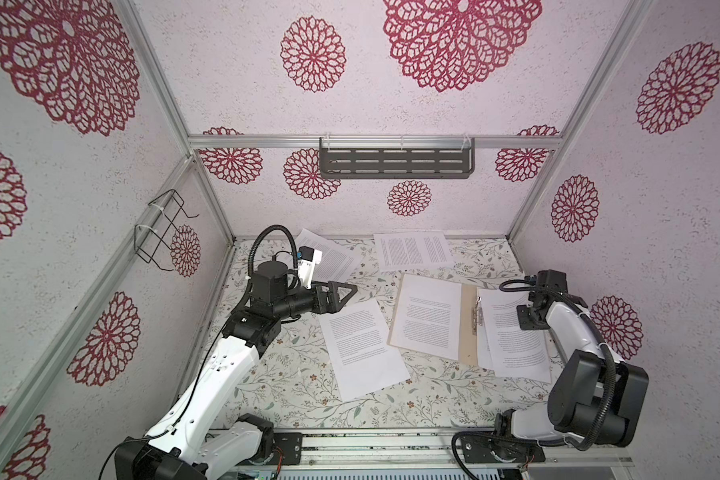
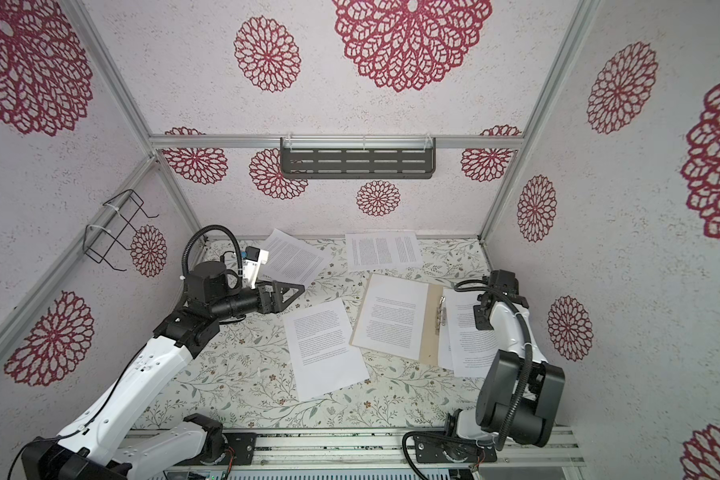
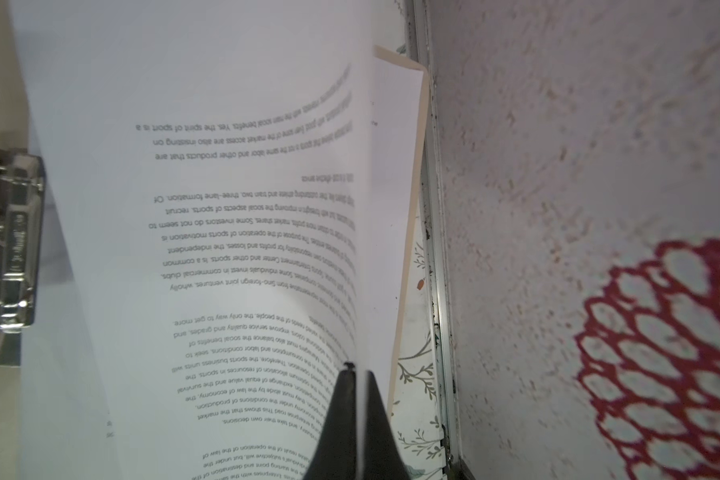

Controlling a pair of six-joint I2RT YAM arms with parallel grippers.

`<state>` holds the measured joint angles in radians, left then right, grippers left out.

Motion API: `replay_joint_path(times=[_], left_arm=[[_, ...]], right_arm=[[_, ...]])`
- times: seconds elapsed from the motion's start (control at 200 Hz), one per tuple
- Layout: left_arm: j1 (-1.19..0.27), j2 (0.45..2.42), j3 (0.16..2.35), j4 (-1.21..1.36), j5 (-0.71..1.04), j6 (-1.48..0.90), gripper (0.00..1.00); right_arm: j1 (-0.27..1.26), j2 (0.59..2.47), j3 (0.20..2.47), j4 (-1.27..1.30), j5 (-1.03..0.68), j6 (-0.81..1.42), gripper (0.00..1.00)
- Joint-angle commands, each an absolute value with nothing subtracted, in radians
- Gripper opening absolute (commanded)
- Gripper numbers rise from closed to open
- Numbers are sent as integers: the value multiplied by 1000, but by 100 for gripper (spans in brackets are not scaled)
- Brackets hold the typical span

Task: Put the files into the folder
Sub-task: 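Hold the new sheet upright beside the metal clip with the right gripper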

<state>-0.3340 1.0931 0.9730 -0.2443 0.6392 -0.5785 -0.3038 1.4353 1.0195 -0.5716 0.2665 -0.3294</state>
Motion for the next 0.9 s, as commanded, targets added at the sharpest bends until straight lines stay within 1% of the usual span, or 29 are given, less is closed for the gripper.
replay_joint_path(times=[0.0, 0.89], left_arm=[[-340, 1097, 967, -223, 641, -564, 97], [-338, 1107, 967, -226, 636, -569, 97]], right_arm=[[-310, 1454, 1057, -565, 265, -321, 0], [-316, 1525, 1046, -596, 170, -244, 0]])
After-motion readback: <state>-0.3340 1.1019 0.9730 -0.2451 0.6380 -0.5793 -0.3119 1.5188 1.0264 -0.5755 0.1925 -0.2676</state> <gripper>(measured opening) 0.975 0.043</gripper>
